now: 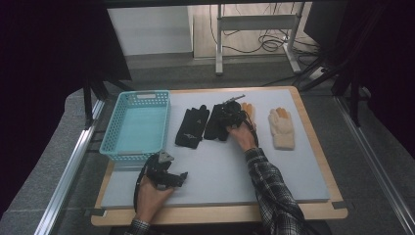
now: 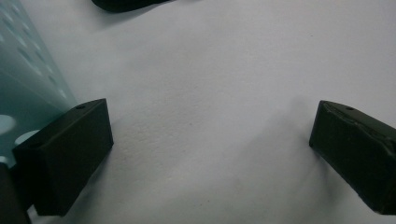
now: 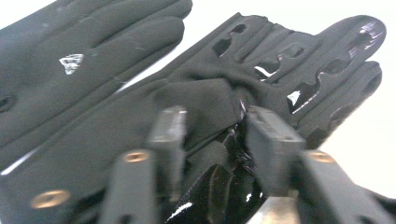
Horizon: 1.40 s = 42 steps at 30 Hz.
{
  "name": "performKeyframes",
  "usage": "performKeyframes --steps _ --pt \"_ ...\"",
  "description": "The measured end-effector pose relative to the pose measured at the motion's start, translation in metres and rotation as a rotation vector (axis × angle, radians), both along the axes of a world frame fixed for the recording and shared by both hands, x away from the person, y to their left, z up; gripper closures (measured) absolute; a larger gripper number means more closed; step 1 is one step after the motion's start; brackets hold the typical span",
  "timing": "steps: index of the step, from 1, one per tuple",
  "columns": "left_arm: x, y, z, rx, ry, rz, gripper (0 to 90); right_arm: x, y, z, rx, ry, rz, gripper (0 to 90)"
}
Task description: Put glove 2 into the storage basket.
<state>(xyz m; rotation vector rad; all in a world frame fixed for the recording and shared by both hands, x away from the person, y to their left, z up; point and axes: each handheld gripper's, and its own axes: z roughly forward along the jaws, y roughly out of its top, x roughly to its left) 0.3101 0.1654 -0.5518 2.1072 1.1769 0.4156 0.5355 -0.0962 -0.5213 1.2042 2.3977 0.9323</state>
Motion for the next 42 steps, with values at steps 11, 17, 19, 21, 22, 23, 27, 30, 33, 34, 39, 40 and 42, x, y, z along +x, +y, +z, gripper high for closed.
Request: performKeyframes --steps 11,17,19,21,22,23,27,30,33,34,39,40,42 --pt "0.000 0.000 0.000 -0.001 0.001 0.000 0.0 -0.004 0.001 0.011 0.019 0.027 0.037 82.9" --pt "0.000 0.000 0.000 0.006 0.002 -0.004 0.0 -0.025 -0.003 0.040 0.055 -0.018 0.096 82.8" --pt "0.000 0.000 0.000 0.005 0.001 -0.004 0.0 -0.038 -0.004 0.050 0.057 -0.034 0.125 82.8" --pt "0.000 0.001 0.000 0.007 0.001 -0.005 0.0 -0.057 -0.005 0.064 0.058 -0.048 0.154 82.7" --pt "0.000 0.001 0.000 0.007 0.001 -0.005 0.0 -0.064 -0.007 0.068 0.067 -0.053 0.163 82.7" --pt "0.000 0.001 0.000 0.007 0.001 -0.005 0.0 -0.064 -0.007 0.068 0.067 -0.053 0.163 82.7" --pt "0.000 0.000 0.000 0.003 -0.002 -0.001 0.0 -0.105 -0.015 0.080 0.136 -0.037 0.231 82.2" --pt "0.000 0.000 0.000 0.000 -0.002 0.002 0.0 -0.133 -0.020 0.078 0.134 -0.031 0.249 82.0" --pt "0.000 0.000 0.000 0.000 -0.002 0.002 0.0 -0.156 -0.025 0.068 0.147 -0.017 0.251 81.9" --pt "0.000 0.000 0.000 0.000 -0.002 0.002 0.0 -0.163 -0.027 0.062 0.149 -0.018 0.247 81.9" --pt "0.000 0.000 0.000 0.001 0.001 0.001 0.0 -0.181 -0.023 0.032 0.116 0.001 0.270 68.1" --pt "0.000 0.000 0.000 0.002 0.001 0.001 0.0 -0.182 -0.024 0.031 0.113 -0.015 0.265 63.2" --pt "0.000 0.000 0.000 0.004 -0.002 -0.001 0.0 -0.181 -0.026 0.033 0.113 -0.032 0.256 60.1"
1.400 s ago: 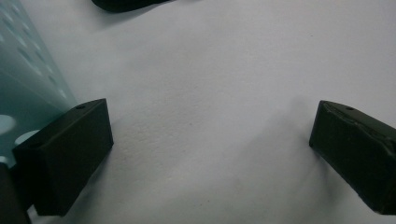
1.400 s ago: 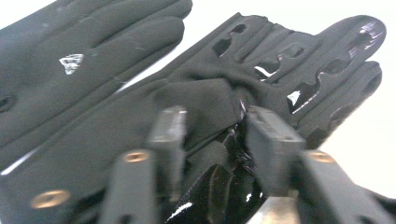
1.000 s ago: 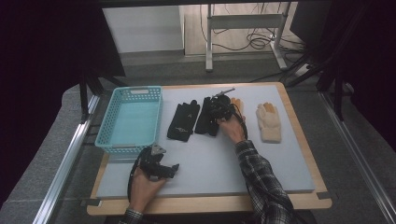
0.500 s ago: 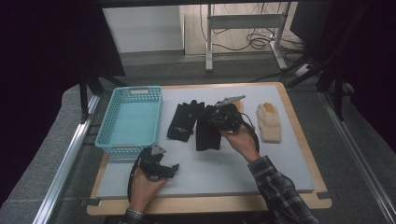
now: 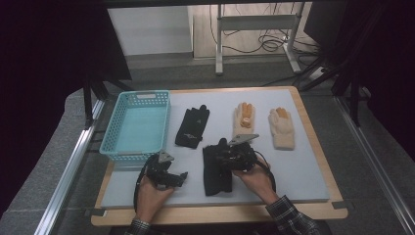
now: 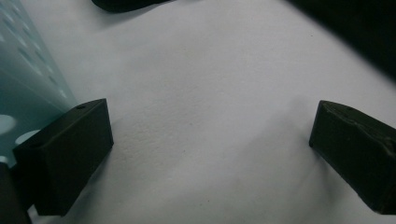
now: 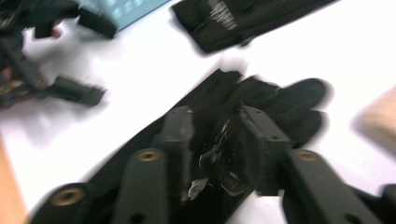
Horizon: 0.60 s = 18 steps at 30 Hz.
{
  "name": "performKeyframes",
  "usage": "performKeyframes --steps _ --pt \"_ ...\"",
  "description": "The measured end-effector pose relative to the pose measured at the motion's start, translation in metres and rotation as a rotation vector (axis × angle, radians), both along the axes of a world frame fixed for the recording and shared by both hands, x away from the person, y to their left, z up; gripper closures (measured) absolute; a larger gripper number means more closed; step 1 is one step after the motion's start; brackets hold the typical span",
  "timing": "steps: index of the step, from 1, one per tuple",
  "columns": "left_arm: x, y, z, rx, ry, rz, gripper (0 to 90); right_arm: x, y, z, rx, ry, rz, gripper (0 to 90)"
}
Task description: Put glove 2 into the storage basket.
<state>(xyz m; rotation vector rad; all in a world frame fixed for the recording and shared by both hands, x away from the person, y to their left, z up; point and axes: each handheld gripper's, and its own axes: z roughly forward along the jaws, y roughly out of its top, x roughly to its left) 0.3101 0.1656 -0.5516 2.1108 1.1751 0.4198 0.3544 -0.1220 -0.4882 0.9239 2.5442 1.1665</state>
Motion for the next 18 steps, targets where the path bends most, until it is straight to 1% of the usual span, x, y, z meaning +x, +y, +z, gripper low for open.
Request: performKeyframes --steps 1,2,5,7,8,12,13,14,16,17,18 --pt "0.000 0.000 0.000 -0.005 0.000 0.003 0.0 0.002 -0.003 0.003 0.005 -0.014 -0.015 59.2" --pt "0.000 0.000 0.000 -0.005 0.000 0.003 0.0 0.010 -0.012 0.011 0.014 -0.033 -0.044 59.6" --pt "0.000 0.000 0.000 -0.004 0.000 0.003 0.0 0.018 -0.019 0.015 0.014 -0.031 -0.062 60.6" --pt "0.000 0.000 0.000 -0.006 0.001 0.004 0.0 0.020 -0.021 0.015 0.011 -0.034 -0.063 60.8" --pt "0.000 0.000 0.000 -0.004 0.003 0.002 0.0 0.025 -0.021 0.013 0.006 -0.025 -0.057 60.9" --pt "0.000 0.000 0.000 -0.004 0.002 0.003 0.0 0.038 -0.014 0.008 -0.001 -0.009 -0.038 61.5" --pt "0.000 0.000 0.000 -0.004 0.002 0.003 0.0 0.038 -0.014 0.008 -0.001 -0.009 -0.038 61.5" --pt "0.000 0.000 0.000 -0.004 0.002 0.003 0.0 0.047 -0.007 0.006 -0.008 -0.007 -0.038 61.1" --pt "0.000 0.000 0.000 -0.003 0.003 0.001 0.0 0.056 0.002 0.005 -0.006 -0.002 -0.039 59.8" --pt "0.000 0.000 0.000 -0.003 0.003 0.001 0.0 0.056 0.002 0.005 -0.006 -0.002 -0.039 59.8" --pt "0.000 0.000 0.000 -0.003 0.003 0.001 0.0 0.068 0.013 0.004 -0.006 0.007 -0.038 58.1"
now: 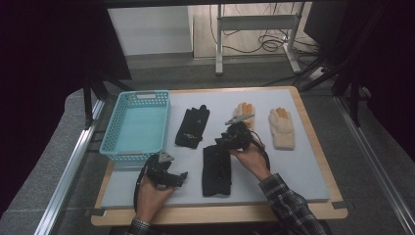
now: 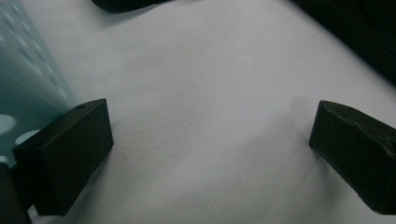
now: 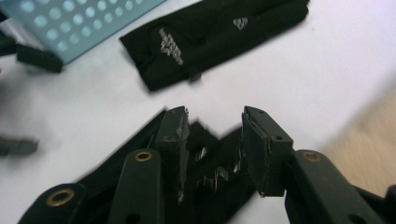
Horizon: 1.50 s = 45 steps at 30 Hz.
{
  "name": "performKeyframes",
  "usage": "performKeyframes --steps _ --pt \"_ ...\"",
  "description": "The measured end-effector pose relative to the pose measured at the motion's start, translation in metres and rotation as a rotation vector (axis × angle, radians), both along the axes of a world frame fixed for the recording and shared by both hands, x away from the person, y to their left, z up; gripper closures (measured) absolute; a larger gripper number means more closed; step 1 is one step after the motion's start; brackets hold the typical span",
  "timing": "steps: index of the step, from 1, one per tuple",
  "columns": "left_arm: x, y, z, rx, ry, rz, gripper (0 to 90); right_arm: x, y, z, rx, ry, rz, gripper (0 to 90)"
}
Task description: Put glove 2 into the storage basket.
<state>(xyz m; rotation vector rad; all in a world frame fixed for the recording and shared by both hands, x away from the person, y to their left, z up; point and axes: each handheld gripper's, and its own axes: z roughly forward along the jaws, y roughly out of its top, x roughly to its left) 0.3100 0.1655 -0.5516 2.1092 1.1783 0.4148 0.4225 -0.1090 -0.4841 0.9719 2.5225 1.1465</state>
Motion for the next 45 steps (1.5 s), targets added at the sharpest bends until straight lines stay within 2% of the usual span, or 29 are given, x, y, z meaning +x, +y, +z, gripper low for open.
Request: performKeyframes --steps 3,5,9,10,13,14,15,16,21,22,23,24,25,26,27,28,29,30,32,33,34,37,38,40,43,45 --pt "0.000 0.000 0.000 0.000 -0.002 0.000 0.0 0.015 0.014 -0.002 0.000 -0.002 0.000 54.1" --pt "0.000 0.000 0.000 0.000 -0.002 0.000 0.0 0.020 0.020 -0.003 0.000 -0.003 0.000 53.7" --pt "0.000 0.000 0.000 -0.001 -0.001 0.000 0.0 0.042 0.040 -0.011 0.006 0.006 0.014 53.7" --pt "0.000 0.000 0.000 -0.002 -0.001 0.000 0.0 0.050 0.046 -0.014 -0.003 0.017 0.018 53.6" --pt "0.000 0.000 0.000 -0.001 -0.001 0.000 0.0 0.059 0.053 -0.017 -0.012 0.012 0.031 53.5" --pt "0.000 0.000 0.000 -0.004 -0.001 0.001 0.0 0.069 0.061 -0.021 -0.013 0.011 0.035 53.3" --pt "0.000 0.000 0.000 -0.004 -0.001 0.001 0.0 0.069 0.061 -0.021 -0.013 0.011 0.035 53.3" --pt "0.000 0.000 0.000 -0.004 -0.001 0.001 0.0 0.076 0.067 -0.024 -0.022 0.011 0.043 52.4" --pt "0.000 0.000 0.000 0.001 0.000 -0.003 0.0 0.088 0.079 -0.029 -0.034 -0.003 0.052 49.7" --pt "0.000 0.000 0.000 0.001 0.000 -0.003 0.0 0.092 0.085 -0.032 -0.034 -0.009 0.051 44.3" --pt "0.000 0.000 0.000 0.001 0.000 -0.003 0.0 0.092 0.085 -0.032 -0.034 -0.009 0.051 44.3" --pt "0.000 0.000 0.000 0.001 0.000 -0.003 0.0 0.095 0.091 -0.035 -0.036 -0.007 0.035 36.5" --pt "0.000 0.000 0.000 0.001 0.000 -0.003 0.0 0.097 0.094 -0.037 -0.042 -0.006 0.033 34.9" --pt "0.000 0.000 0.000 0.001 0.000 -0.003 0.0 0.098 0.097 -0.039 -0.062 -0.011 0.024 33.5" --pt "0.000 0.000 0.000 0.001 0.000 -0.003 0.0 0.098 0.097 -0.039 -0.062 -0.011 0.024 33.5" --pt "0.000 0.000 0.000 0.002 0.000 -0.003 0.0 0.099 0.105 -0.043 -0.114 0.001 0.009 31.7" --pt "0.000 0.000 0.000 0.001 0.000 -0.003 0.0 0.100 0.107 -0.045 -0.118 0.009 0.001 32.0" --pt "0.000 0.000 0.000 0.002 0.000 -0.003 0.0 0.100 0.107 -0.045 -0.109 0.015 -0.006 34.0" --pt "0.000 0.000 0.000 0.002 0.000 -0.003 0.0 0.100 0.108 -0.044 -0.105 0.029 -0.008 43.5" --pt "0.000 0.000 0.000 0.002 0.000 -0.003 0.0 0.100 0.108 -0.044 -0.105 0.029 -0.008 43.5" --pt "0.000 0.000 0.000 0.003 0.000 -0.003 0.0 0.099 0.108 -0.042 -0.104 0.047 -0.012 59.0" --pt "0.000 0.000 0.000 0.003 0.000 -0.003 0.0 0.099 0.108 -0.042 -0.096 0.065 -0.006 65.5" --pt "0.000 0.000 0.000 0.003 0.000 -0.003 0.0 0.099 0.107 -0.042 -0.087 0.067 -0.020 72.5" --pt "0.000 0.000 0.000 0.003 0.000 -0.003 0.0 0.100 0.104 -0.043 -0.077 0.074 -0.017 80.9" --pt "0.000 0.000 0.000 0.003 0.000 -0.003 0.0 0.099 0.102 -0.044 -0.056 0.080 -0.020 84.1" --pt "0.000 0.000 0.000 0.003 0.000 -0.003 0.0 0.098 0.103 -0.043 -0.071 0.063 -0.019 85.5"
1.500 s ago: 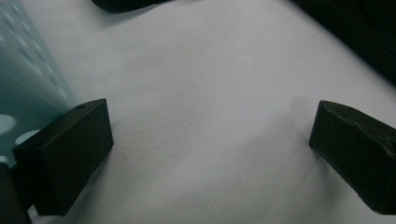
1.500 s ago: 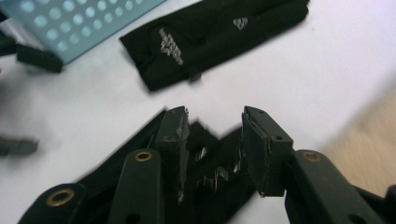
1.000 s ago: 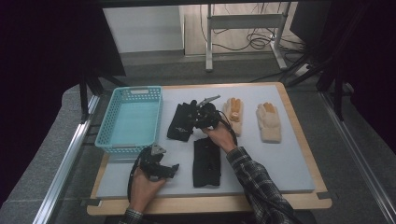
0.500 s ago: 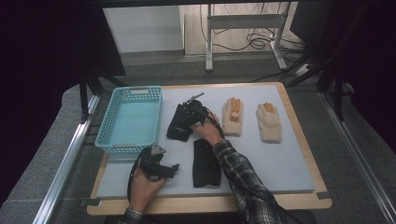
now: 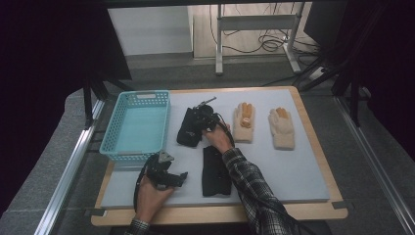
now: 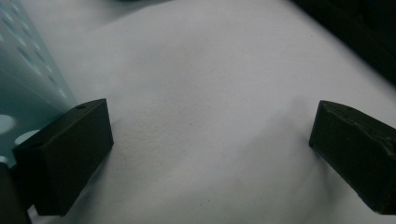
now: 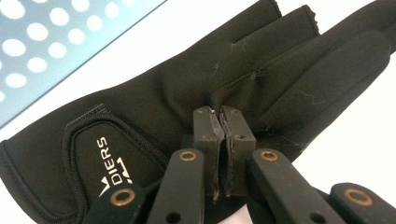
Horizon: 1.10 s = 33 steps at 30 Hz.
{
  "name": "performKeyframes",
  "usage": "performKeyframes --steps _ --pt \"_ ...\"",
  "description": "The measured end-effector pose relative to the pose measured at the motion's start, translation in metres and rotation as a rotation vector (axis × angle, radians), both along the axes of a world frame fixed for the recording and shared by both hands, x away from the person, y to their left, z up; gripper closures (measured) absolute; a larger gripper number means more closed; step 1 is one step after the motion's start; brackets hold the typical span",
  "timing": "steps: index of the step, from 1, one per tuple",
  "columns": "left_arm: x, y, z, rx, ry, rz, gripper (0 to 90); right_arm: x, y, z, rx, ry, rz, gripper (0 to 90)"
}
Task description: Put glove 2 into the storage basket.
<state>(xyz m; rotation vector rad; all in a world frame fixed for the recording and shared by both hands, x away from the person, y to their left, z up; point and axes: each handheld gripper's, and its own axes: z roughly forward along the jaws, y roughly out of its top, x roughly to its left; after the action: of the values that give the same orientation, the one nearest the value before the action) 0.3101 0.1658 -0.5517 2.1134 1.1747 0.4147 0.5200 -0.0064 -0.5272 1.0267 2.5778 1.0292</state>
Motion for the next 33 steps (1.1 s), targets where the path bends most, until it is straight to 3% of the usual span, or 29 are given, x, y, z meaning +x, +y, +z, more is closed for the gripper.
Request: performKeyframes --steps 4,18,33 --pt "0.000 0.000 0.000 0.000 0.000 0.000 0.0 0.000 0.002 0.005 -0.026 -0.006 0.012 86.3" --pt "0.000 0.000 0.000 0.002 0.001 0.000 0.0 -0.014 -0.016 0.037 0.028 -0.033 0.044 86.5" --pt "0.000 0.000 0.000 -0.003 -0.003 0.003 0.0 -0.049 -0.049 0.082 0.074 -0.078 0.071 87.5"
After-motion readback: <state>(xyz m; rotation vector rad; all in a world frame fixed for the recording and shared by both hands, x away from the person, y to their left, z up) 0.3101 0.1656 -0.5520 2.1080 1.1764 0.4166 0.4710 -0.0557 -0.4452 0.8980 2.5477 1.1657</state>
